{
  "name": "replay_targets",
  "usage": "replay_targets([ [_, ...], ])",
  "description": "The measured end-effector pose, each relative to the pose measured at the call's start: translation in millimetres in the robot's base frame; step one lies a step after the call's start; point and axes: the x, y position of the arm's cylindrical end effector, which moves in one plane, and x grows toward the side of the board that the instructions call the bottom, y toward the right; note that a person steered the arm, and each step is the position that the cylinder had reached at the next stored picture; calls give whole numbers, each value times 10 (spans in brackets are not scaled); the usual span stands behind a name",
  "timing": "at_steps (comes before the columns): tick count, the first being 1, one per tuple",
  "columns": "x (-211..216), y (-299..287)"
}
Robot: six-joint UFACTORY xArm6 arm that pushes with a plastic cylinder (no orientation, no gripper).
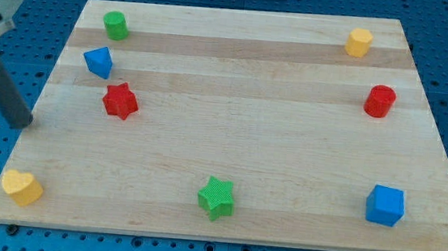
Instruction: Drag the yellow heart diagonally left to the red star
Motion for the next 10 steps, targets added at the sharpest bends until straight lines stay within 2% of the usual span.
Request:
replay_targets([
  [1, 693, 1],
  [2, 1115, 11],
  [4, 1148, 106],
  [5, 1052, 417],
  [7, 261, 1420],
  [8, 105, 1606],
  [9, 192, 1606],
  [10, 584, 1562],
])
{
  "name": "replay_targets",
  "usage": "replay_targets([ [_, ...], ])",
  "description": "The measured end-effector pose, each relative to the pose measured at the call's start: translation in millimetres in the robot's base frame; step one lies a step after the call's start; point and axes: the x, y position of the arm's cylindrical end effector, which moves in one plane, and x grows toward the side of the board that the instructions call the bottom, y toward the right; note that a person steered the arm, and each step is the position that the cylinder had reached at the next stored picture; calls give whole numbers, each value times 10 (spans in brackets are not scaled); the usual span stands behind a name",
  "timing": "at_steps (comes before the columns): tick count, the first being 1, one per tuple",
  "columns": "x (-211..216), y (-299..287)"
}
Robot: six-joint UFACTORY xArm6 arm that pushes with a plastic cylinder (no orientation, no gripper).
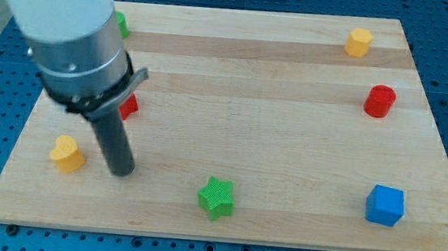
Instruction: Drag the yellow heart diagonally left to the red star
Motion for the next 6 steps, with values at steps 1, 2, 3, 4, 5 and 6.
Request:
replay_targets([
  [1, 385, -274],
  [2, 580, -518],
  [3, 522, -952],
  [4, 51, -1284],
  [5, -42, -1289],
  [6, -296, -1278],
])
